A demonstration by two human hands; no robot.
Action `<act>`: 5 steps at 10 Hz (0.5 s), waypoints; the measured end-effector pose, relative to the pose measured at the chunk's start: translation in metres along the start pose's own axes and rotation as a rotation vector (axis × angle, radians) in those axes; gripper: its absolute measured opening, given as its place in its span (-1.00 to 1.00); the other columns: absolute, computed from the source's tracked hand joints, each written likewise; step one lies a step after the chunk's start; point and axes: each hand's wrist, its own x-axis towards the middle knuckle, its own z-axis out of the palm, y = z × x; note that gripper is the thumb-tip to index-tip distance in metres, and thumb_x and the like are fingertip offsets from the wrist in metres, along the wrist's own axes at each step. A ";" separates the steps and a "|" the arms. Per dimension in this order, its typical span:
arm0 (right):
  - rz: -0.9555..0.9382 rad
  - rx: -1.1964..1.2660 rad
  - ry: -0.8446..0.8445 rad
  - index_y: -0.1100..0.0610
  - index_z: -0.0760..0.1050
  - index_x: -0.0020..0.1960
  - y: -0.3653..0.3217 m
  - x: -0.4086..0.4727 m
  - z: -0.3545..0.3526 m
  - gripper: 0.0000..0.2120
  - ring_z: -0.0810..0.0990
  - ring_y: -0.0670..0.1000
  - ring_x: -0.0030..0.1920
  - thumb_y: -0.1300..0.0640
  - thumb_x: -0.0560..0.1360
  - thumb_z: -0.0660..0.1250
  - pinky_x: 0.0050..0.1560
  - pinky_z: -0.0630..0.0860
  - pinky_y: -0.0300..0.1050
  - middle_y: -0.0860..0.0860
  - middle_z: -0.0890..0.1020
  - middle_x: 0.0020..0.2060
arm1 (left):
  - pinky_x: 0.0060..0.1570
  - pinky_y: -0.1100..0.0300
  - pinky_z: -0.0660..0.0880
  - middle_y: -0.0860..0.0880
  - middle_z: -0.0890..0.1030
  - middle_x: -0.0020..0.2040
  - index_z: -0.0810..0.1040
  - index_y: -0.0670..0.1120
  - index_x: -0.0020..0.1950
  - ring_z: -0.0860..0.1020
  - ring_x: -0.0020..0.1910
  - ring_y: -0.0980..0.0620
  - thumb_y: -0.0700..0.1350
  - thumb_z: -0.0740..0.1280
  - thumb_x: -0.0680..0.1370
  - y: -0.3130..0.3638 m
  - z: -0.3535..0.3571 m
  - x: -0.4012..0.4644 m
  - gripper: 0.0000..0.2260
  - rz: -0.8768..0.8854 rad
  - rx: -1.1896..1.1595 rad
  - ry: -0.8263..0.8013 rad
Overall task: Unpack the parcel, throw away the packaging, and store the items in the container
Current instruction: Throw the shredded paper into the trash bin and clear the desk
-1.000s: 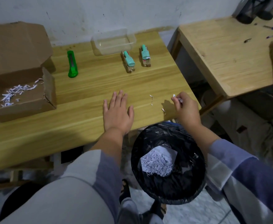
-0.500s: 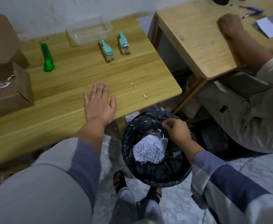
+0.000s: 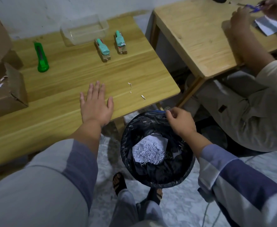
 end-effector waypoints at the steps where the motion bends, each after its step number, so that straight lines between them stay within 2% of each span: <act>1: -0.152 0.029 0.102 0.11 0.58 -0.13 -0.026 0.012 -0.015 -0.79 0.58 0.13 -0.15 0.03 0.51 0.22 -0.24 0.39 -0.14 0.04 0.61 -0.24 | 0.51 -0.14 -0.12 0.00 0.02 0.59 0.06 -0.03 0.56 -0.06 0.57 0.01 0.11 -0.03 0.61 0.000 0.000 -0.001 -0.46 -0.007 -0.003 -0.005; 2: -0.350 0.026 0.065 0.13 0.58 -0.07 -0.056 0.027 -0.018 -0.86 0.57 0.08 -0.11 0.16 0.50 0.25 -0.17 0.44 -0.13 0.06 0.62 -0.14 | 0.51 -0.13 -0.12 0.00 0.02 0.59 0.05 -0.03 0.56 -0.06 0.57 0.01 0.12 -0.02 0.61 0.001 -0.001 -0.001 -0.46 -0.008 -0.011 -0.004; 3: -0.514 -0.036 -0.036 0.15 0.59 0.06 -0.084 0.041 -0.009 -0.79 0.54 0.10 0.07 0.27 0.48 0.26 0.05 0.50 -0.04 0.09 0.61 0.04 | 0.51 -0.12 -0.11 0.02 0.04 0.59 0.06 -0.02 0.55 -0.05 0.57 0.02 0.12 -0.02 0.60 0.001 -0.002 0.000 -0.46 -0.013 -0.006 0.009; 4: -0.622 -0.182 -0.191 0.16 0.48 0.28 -0.110 0.049 0.003 -0.61 0.39 0.15 0.33 0.32 0.47 0.20 0.29 0.40 0.08 0.11 0.48 0.32 | 0.51 -0.11 -0.10 0.03 0.06 0.58 0.10 -0.01 0.55 -0.03 0.56 0.03 0.13 0.01 0.59 0.001 -0.003 0.000 -0.46 -0.016 -0.027 0.024; 5: -0.656 -0.374 -0.340 0.14 0.29 0.44 -0.124 0.053 0.012 -0.50 0.20 0.12 0.48 0.30 0.50 0.15 0.44 0.24 0.07 0.07 0.27 0.48 | 0.51 -0.10 -0.09 0.03 0.08 0.58 0.14 -0.01 0.54 -0.02 0.56 0.04 0.13 0.03 0.59 0.002 -0.004 0.000 -0.47 -0.025 -0.040 0.035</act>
